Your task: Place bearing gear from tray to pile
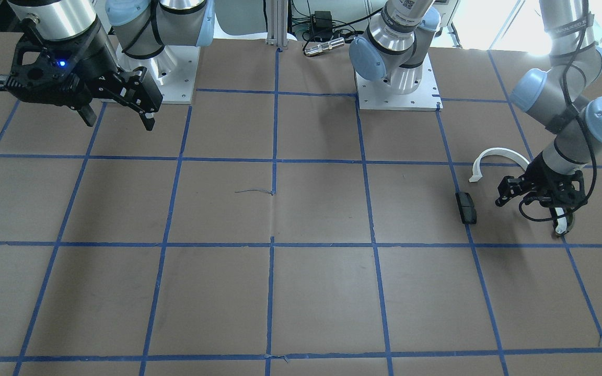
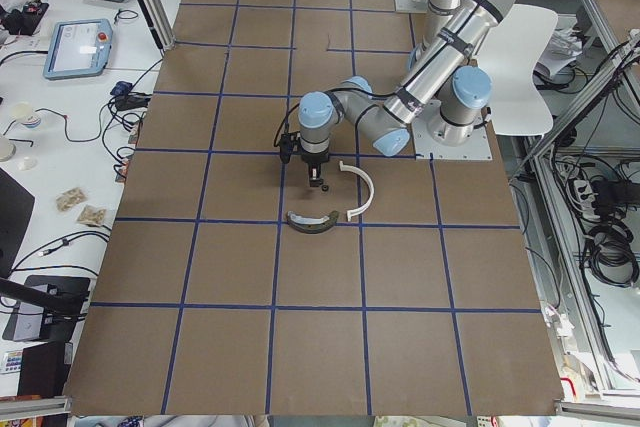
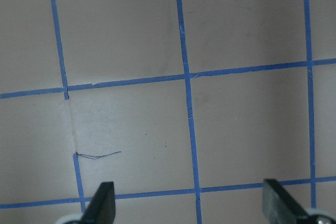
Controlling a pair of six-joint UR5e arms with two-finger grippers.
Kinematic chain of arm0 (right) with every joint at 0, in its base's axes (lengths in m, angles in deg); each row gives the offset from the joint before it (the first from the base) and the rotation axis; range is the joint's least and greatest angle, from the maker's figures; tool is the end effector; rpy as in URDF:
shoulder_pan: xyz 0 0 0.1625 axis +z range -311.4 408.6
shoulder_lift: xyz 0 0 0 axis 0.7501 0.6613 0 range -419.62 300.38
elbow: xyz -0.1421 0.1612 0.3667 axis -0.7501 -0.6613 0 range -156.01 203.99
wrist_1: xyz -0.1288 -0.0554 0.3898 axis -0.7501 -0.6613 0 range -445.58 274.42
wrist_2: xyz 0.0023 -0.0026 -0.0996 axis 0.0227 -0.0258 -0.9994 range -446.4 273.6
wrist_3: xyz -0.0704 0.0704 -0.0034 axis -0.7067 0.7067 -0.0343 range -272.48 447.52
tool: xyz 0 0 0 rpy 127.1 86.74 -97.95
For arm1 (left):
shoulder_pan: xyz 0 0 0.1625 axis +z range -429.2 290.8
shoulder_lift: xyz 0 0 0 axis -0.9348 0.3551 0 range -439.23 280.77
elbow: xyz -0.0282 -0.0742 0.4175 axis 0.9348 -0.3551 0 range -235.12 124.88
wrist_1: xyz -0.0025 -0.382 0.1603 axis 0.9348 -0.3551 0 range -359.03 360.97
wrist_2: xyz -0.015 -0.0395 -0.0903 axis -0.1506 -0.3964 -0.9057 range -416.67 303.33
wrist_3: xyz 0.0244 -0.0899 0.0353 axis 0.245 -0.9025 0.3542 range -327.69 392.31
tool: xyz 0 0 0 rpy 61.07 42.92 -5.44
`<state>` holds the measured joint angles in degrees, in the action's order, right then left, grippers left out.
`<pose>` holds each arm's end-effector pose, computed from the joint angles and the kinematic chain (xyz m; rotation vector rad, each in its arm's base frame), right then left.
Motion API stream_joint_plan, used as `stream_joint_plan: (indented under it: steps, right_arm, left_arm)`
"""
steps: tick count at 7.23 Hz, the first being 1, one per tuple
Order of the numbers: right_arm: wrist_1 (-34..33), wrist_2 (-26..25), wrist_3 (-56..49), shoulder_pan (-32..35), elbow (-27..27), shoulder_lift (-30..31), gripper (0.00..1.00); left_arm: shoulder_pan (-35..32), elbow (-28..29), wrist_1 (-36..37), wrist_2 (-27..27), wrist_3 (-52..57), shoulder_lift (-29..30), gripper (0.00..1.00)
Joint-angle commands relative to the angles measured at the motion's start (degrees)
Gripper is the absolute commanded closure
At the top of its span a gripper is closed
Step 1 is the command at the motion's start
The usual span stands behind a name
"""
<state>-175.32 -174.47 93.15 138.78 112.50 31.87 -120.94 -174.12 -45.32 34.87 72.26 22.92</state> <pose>0.1381 -0.4844 0.5130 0.1462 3.1013 -0.0711 0.2001 -0.4647 0.2248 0.0447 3.0922 -0.0274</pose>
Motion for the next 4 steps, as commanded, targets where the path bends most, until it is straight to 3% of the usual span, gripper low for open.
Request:
stream_joint_plan:
  steps: [1,2,4]
  right_arm:
    - [0.00,0.26,0.08,0.00,-0.09,0.00,0.00]
    - [0.09,0.26,-0.26,0.00,0.00,0.00,0.00]
    - [0.09,0.26,-0.27,0.00,0.17,0.35,0.00]
  left_arm:
    - [-8.60,7.51,-10.32,3.19,-4.23,-4.49,0.00]
    - [-11.77,13.91,-22.58,3.12,-12.88,-6.07,0.00]
    - [-21.24,25.87,-39.33,2.42,-31.26,-7.40,0.00]
